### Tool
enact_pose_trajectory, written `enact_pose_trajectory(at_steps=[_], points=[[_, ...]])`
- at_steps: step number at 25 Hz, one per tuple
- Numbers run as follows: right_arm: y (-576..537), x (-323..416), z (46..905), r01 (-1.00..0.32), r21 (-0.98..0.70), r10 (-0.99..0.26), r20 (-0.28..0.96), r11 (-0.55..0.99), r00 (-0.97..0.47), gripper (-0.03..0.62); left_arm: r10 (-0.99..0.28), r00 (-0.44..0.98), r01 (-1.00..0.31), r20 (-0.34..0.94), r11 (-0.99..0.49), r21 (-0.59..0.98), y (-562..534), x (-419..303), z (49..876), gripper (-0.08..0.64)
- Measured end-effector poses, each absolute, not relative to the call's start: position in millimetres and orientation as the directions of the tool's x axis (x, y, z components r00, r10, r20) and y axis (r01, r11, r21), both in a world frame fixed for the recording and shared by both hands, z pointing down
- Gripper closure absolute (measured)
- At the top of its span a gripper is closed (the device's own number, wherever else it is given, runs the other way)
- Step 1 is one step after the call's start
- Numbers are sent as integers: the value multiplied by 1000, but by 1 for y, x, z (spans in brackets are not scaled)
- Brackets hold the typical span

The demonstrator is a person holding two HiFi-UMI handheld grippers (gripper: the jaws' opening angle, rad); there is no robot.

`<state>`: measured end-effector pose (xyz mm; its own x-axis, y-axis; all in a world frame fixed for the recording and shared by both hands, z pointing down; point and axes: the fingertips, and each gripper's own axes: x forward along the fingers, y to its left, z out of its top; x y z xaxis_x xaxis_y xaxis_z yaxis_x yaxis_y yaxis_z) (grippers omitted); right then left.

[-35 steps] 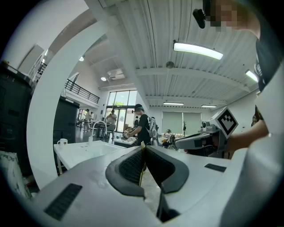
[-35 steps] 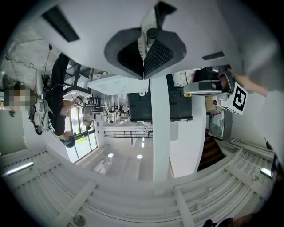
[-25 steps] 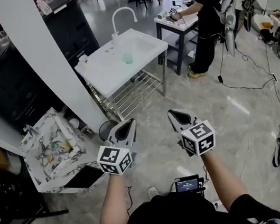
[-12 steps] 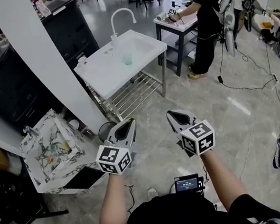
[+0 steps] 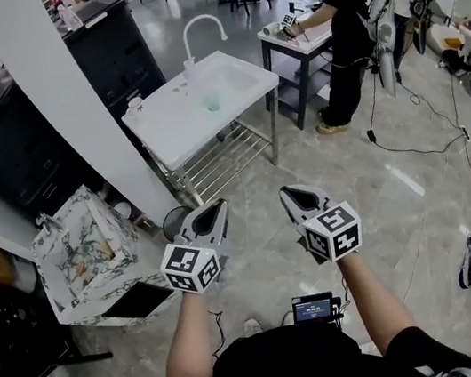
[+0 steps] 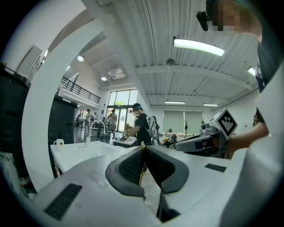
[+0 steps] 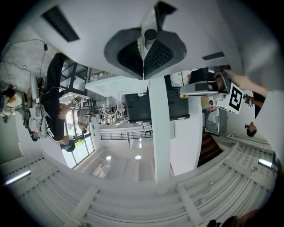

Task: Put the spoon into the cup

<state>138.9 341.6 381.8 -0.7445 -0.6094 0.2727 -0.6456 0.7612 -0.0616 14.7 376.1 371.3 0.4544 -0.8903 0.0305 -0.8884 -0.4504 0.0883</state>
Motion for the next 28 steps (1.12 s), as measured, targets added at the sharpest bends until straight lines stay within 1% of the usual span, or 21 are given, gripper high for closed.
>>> enact_pose_trajectory(at_steps=[17, 28], points=[[314, 191, 395, -643, -75, -600, 292, 762, -745, 526, -896, 442, -895, 49, -436, 94, 346, 58, 380, 545], [271, 189, 408, -670, -91, -621, 301, 737, -724, 526, -884, 464, -883, 57, -456, 110, 297, 51, 395, 543]])
